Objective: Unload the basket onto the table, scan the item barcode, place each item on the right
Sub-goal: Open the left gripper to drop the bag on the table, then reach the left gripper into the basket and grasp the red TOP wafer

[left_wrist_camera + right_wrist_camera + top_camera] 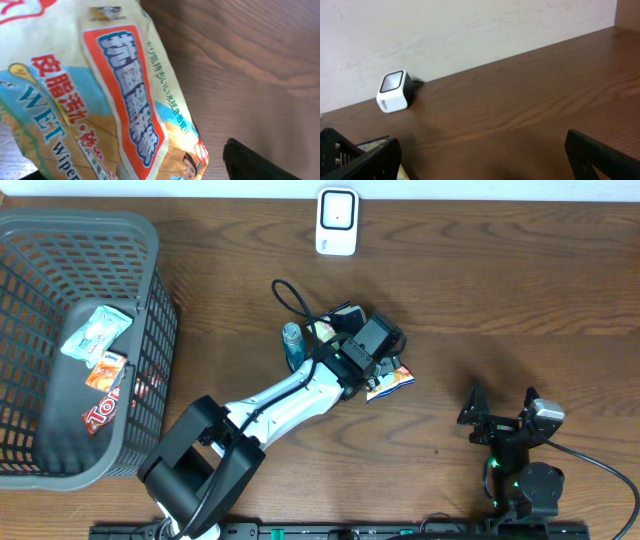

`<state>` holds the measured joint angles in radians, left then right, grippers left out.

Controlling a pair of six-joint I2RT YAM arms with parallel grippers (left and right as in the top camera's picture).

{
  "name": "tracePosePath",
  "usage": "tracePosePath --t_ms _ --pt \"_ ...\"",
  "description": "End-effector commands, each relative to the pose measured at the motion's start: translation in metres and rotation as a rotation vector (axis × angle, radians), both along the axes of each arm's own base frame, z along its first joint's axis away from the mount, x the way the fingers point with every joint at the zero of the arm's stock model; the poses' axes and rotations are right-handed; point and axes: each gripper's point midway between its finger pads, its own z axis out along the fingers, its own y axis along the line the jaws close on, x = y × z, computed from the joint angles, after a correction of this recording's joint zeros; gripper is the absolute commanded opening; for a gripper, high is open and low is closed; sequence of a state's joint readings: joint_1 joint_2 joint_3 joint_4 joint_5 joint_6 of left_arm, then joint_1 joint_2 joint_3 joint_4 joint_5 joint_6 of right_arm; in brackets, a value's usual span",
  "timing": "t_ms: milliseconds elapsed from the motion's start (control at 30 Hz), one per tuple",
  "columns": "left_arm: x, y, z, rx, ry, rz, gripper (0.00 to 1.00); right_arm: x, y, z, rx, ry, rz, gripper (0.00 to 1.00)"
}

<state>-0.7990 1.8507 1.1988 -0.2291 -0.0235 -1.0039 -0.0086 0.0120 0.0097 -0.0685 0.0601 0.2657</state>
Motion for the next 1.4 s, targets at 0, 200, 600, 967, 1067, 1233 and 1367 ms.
tracePosePath --t_ms 0,200,600,967,1067,1233,1367 --pt "-0.002 -0.006 0.032 -0.036 -0.060 -0.075 0.82 0.000 0.002 -0.001 -0.013 -0.001 0.008 0.99" --pt "-0.010 -0.012 0.085 -0.085 -0.174 -0.159 0.92 0.000 0.002 -0.001 -0.013 -0.001 0.008 0.99" --pt "-0.023 0.073 0.233 0.021 -0.501 -0.091 0.99 0.000 0.002 -0.001 -0.013 -0.001 0.008 0.99" --pt "-0.050 0.310 0.340 0.188 -0.646 0.556 0.98 0.000 0.002 -0.001 -0.013 -0.001 0.008 0.99" --pt "-0.072 0.366 0.327 0.200 -0.567 0.797 0.98 0.000 0.002 -0.001 -0.013 -0.001 0.008 0.99" --pt "-0.112 0.433 0.275 0.195 -0.326 1.213 0.98 0.000 0.002 -0.001 -0.013 -0.001 0.008 0.99" --pt "-0.109 0.456 0.244 0.226 -0.185 1.273 0.98 0.000 0.002 -0.001 -0.013 -0.001 0.008 0.99"
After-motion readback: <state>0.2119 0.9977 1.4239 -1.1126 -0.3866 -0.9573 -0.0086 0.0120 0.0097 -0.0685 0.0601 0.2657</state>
